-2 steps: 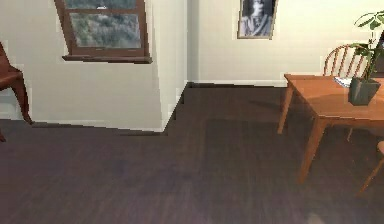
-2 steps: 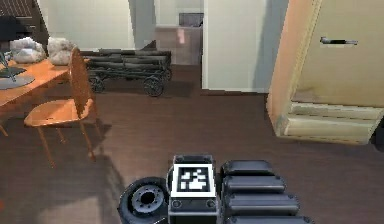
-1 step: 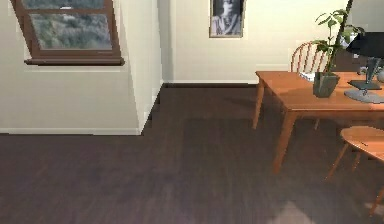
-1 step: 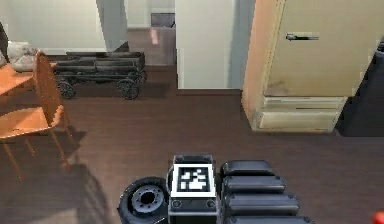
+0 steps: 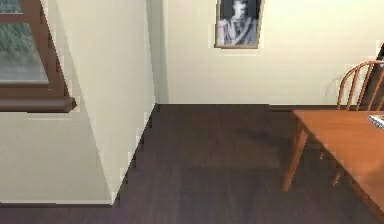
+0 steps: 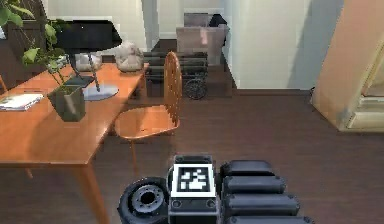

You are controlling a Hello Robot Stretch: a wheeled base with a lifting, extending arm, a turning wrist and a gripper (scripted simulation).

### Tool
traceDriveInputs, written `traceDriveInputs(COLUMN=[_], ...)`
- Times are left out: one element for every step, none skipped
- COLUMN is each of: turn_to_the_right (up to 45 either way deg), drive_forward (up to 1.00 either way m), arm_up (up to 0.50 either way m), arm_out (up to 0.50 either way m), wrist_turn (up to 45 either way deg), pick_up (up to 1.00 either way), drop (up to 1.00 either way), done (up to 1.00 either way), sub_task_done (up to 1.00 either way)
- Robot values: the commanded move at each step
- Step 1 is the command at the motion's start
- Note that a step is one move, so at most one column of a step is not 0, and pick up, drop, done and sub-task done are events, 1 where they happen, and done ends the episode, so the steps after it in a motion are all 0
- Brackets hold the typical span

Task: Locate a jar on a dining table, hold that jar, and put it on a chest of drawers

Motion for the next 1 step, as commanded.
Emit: traceDriveInputs(turn_to_the_right=[0.0], drive_forward=[1.00], arm_up=[0.00], arm_out=[0.00], wrist_turn=[0.0], pick_up=[0.00], drop=[0.00], done=[0.00], sub_task_done=[0.00])
